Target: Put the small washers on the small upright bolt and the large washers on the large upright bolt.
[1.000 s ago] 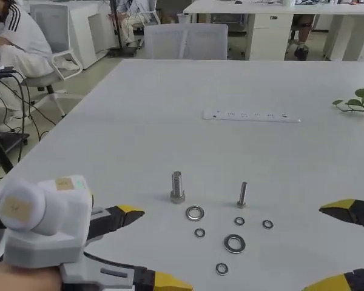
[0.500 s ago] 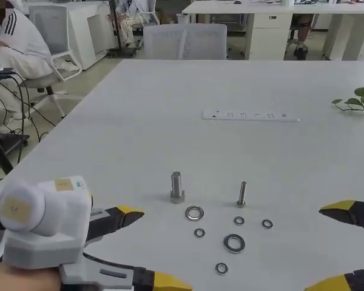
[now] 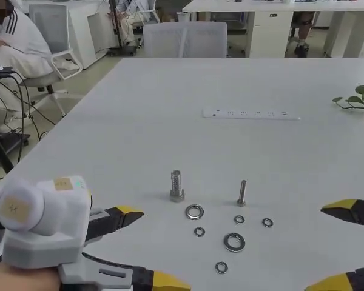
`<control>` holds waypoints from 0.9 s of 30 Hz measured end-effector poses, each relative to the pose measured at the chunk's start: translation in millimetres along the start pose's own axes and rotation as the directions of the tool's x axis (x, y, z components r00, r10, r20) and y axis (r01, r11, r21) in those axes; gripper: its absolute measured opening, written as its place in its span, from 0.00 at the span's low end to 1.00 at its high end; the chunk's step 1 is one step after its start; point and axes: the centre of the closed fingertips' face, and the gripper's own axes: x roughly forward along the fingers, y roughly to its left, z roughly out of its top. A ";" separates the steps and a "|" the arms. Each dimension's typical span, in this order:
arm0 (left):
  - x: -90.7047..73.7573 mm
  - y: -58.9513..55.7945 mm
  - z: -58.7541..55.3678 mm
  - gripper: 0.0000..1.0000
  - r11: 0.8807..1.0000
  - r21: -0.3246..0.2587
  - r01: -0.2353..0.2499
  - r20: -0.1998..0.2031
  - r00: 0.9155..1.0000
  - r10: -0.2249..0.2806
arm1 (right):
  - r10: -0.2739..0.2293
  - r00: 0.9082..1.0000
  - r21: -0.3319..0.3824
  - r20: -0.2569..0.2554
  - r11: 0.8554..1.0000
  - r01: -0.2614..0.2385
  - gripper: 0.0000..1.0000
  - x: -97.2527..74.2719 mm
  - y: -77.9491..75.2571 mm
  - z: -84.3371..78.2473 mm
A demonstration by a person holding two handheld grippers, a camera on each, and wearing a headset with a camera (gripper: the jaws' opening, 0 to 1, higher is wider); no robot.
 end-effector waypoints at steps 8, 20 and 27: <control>0.8 -0.6 -1.3 0.93 1.000 0.000 0.007 -0.007 1.000 -0.007 | 0.007 1.000 -0.006 -0.005 1.000 -0.007 0.85 1.3 0.7 0.8; 0.3 -0.7 0.6 0.92 1.000 0.003 0.004 0.002 1.000 -0.004 | 0.019 0.999 -0.030 -0.026 0.999 -0.020 0.84 -0.8 5.2 4.4; 0.7 -1.4 0.9 0.92 1.000 0.004 0.012 0.006 1.000 -0.012 | 0.009 0.999 -0.029 -0.034 1.000 -0.010 0.84 -0.2 3.7 2.7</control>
